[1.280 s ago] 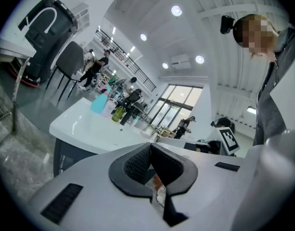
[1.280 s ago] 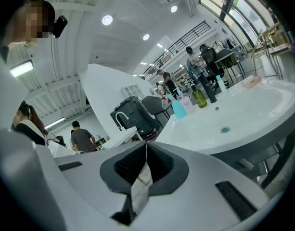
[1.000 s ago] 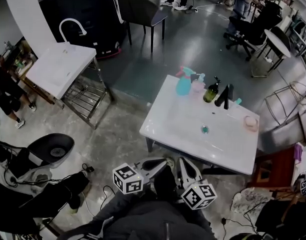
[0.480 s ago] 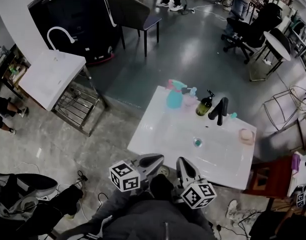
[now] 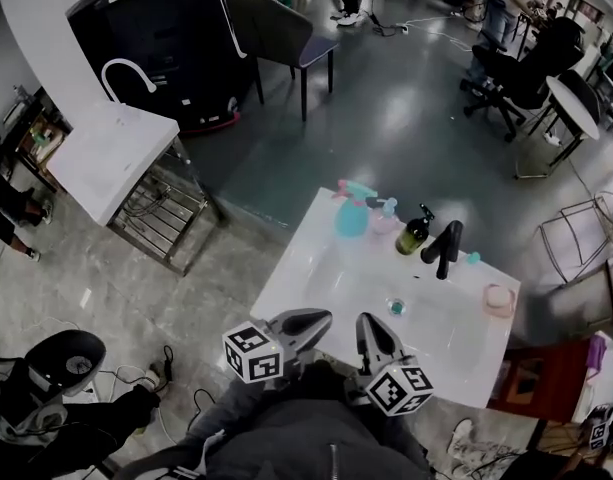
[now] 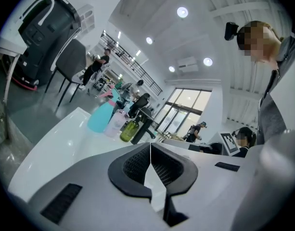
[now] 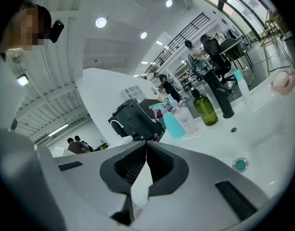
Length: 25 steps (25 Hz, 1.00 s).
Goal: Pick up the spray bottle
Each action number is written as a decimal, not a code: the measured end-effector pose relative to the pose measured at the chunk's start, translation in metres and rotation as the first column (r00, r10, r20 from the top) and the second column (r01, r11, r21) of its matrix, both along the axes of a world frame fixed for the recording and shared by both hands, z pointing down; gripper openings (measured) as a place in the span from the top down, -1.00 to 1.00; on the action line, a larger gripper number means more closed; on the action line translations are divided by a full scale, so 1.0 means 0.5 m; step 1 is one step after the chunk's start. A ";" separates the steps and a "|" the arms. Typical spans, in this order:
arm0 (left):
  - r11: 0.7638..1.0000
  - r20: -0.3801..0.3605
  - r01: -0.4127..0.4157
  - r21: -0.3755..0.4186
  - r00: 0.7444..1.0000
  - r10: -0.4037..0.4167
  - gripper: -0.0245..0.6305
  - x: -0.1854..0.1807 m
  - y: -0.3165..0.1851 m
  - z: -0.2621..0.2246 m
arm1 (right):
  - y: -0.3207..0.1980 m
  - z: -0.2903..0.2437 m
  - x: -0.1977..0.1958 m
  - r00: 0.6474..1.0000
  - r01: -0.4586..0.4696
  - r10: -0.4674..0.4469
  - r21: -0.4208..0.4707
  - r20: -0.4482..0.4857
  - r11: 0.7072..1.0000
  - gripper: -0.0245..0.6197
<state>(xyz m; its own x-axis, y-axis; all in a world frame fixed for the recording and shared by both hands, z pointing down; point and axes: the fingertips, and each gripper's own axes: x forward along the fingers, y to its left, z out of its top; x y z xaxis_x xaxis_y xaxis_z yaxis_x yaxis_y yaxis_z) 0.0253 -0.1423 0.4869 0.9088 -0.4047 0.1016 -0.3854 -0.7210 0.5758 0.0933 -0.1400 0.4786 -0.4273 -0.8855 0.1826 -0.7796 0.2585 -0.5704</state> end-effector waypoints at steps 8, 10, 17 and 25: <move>1.000 0.016 0.005 0.014 1.000 -0.005 0.90 0.044 -0.036 0.006 | -0.044 -0.005 0.037 0.999 0.033 -0.033 0.040 0.008 0.999 0.89; 1.000 0.017 0.009 0.026 1.000 -0.009 0.90 0.057 -0.047 0.005 | -0.061 -0.005 0.045 0.999 0.037 -0.038 0.053 0.009 0.998 0.89; 0.995 0.040 0.075 0.072 0.996 -0.078 0.90 0.065 -0.090 -0.016 | -0.103 -0.022 0.043 0.998 0.066 -0.068 0.084 0.019 0.994 0.89; 0.981 0.058 0.104 0.162 0.992 -0.115 0.90 0.029 -0.173 -0.054 | -0.137 -0.047 0.014 0.993 0.115 -0.116 0.117 0.001 0.986 0.89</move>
<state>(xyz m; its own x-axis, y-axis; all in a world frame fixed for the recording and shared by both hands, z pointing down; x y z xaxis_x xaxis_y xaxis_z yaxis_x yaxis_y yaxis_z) 0.0396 -0.2289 0.4597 0.8514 -0.5172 0.0871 -0.5007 -0.7523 0.4282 0.1004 -0.2088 0.4552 -0.5286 -0.8453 0.0775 -0.7367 0.4114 -0.5367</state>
